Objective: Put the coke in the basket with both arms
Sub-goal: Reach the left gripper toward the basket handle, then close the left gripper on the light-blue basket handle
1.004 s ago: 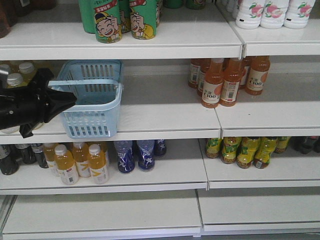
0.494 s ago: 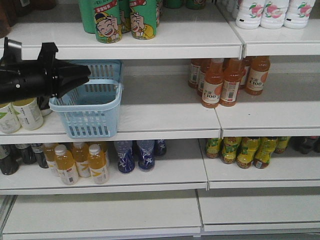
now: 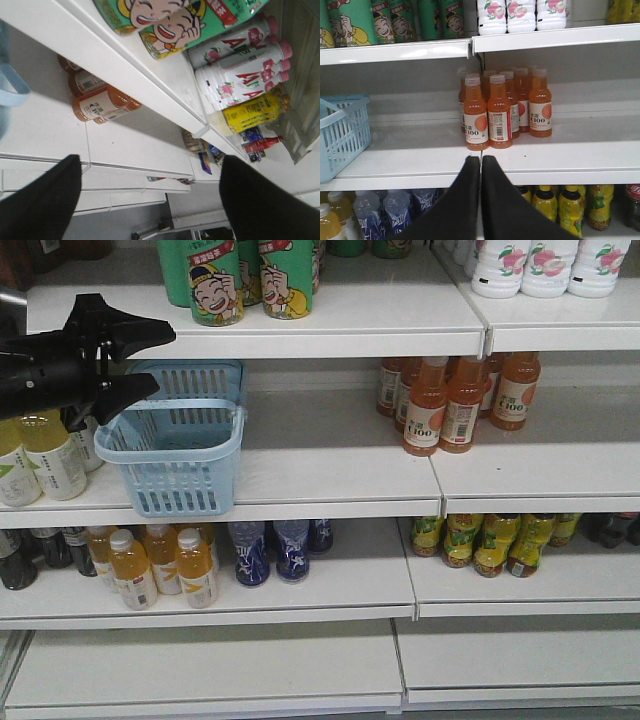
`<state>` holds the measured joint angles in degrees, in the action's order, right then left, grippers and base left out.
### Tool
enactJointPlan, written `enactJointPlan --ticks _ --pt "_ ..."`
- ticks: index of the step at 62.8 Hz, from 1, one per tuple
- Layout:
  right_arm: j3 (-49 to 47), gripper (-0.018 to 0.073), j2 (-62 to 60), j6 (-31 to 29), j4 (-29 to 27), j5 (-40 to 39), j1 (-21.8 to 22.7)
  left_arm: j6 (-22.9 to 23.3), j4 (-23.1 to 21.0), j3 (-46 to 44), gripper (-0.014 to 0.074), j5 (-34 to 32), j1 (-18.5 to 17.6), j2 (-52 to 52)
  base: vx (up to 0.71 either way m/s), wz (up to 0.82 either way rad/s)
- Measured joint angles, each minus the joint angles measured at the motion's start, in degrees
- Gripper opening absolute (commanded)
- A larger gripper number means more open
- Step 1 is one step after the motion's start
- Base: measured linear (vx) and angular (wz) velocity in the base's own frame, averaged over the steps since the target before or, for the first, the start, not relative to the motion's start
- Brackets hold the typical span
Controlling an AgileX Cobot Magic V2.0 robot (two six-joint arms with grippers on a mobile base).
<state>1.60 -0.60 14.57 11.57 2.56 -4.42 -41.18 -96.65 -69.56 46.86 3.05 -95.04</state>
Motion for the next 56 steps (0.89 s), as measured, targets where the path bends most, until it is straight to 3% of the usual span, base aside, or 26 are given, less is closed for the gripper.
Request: enactJointPlan --ticks 16,56 --pt "0.0 -0.0005 0.0 0.0 0.0 0.0 0.0 0.0 -0.2 0.0 0.0585 -7.0 0.0 -0.2 0.00 0.00" --pt "0.0 -0.0005 0.0 0.0 0.0 0.0 0.0 1.9 -0.3 0.0 0.0565 -6.5 0.0 -11.8 0.00 0.00"
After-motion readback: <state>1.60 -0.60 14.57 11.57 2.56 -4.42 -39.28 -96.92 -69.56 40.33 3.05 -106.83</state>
